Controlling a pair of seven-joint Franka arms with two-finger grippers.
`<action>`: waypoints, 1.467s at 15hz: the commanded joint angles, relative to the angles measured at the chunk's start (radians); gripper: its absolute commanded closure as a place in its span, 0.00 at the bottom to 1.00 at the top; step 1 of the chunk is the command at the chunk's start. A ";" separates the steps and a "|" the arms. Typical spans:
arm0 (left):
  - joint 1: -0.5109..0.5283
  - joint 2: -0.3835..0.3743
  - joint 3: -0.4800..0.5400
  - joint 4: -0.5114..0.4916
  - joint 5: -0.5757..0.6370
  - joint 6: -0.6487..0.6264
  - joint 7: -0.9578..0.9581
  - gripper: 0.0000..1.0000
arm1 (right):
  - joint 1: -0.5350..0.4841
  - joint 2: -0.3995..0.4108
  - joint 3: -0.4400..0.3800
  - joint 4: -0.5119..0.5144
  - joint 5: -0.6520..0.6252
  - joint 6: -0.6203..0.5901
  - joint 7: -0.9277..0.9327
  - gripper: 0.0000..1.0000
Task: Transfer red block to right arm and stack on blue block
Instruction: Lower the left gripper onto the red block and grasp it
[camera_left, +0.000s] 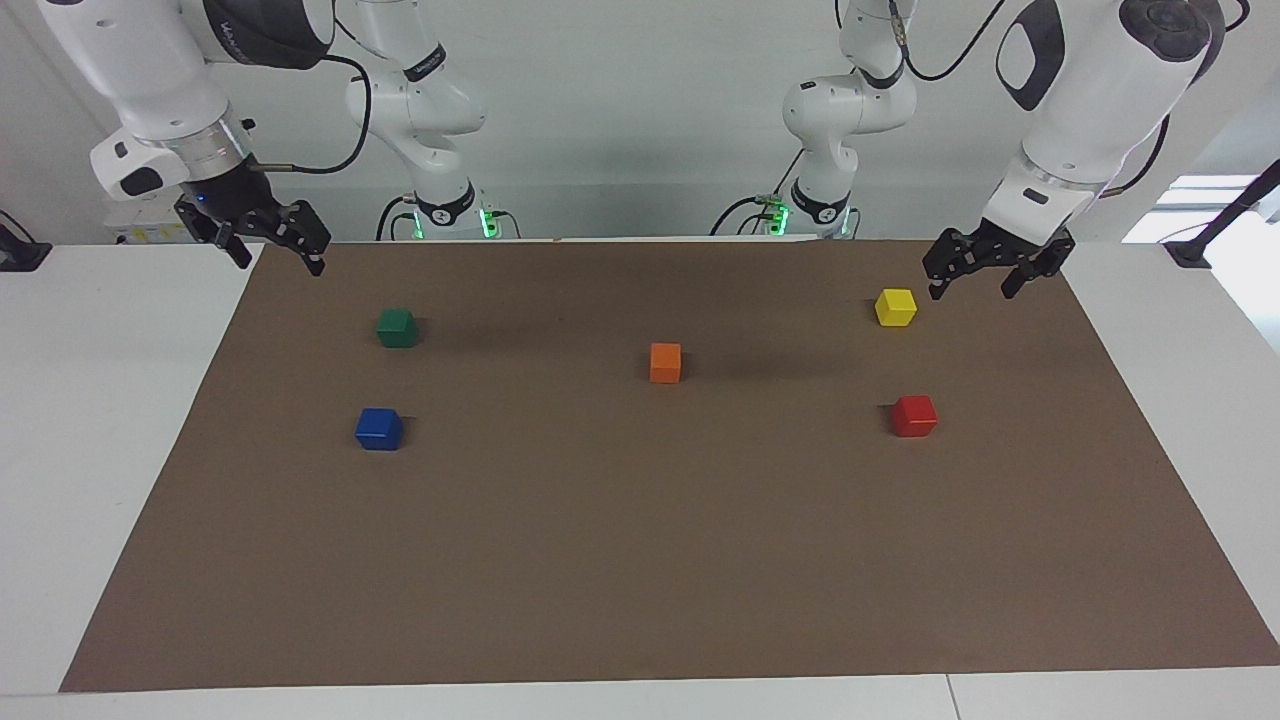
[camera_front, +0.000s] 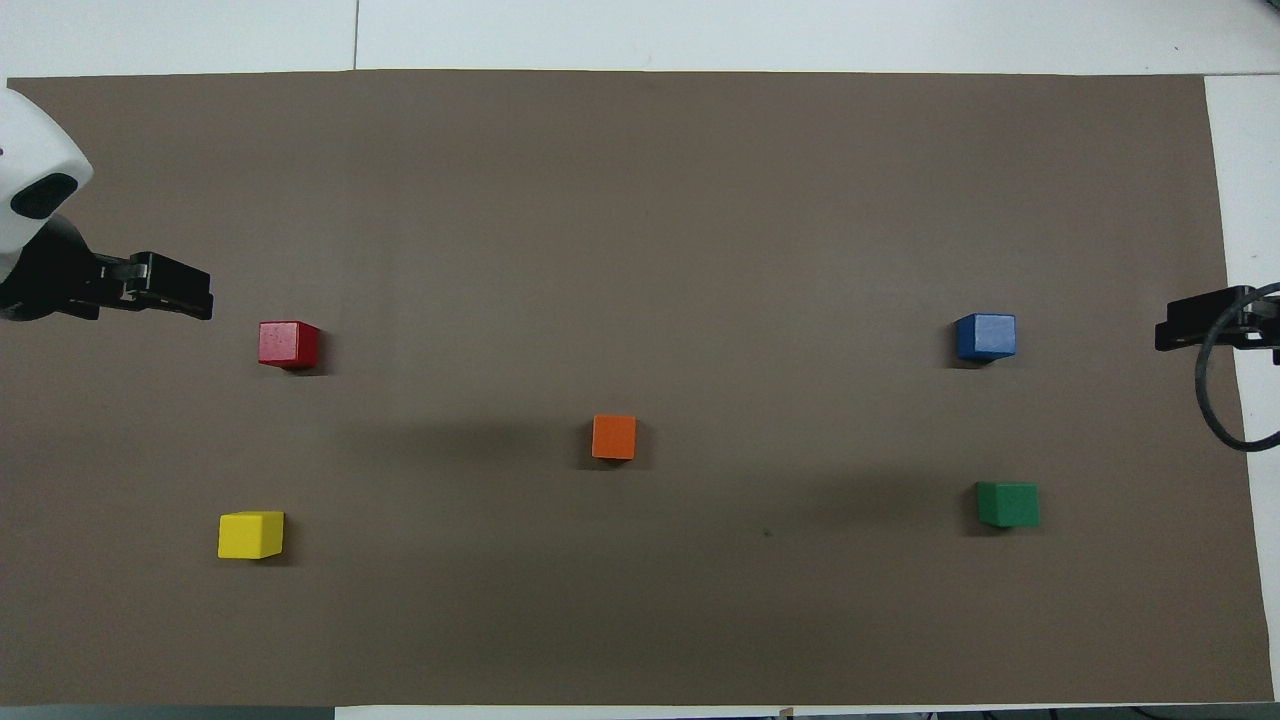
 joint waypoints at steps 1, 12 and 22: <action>-0.006 -0.005 0.007 0.009 0.008 -0.012 0.007 0.00 | -0.018 -0.022 0.008 -0.031 -0.004 0.020 -0.019 0.00; 0.034 -0.032 0.005 -0.181 0.006 0.214 -0.019 0.00 | -0.017 -0.028 0.010 -0.044 -0.003 0.015 -0.019 0.00; 0.054 0.086 0.007 -0.448 0.010 0.596 0.023 0.00 | -0.011 -0.028 0.010 -0.044 0.011 0.041 -0.028 0.00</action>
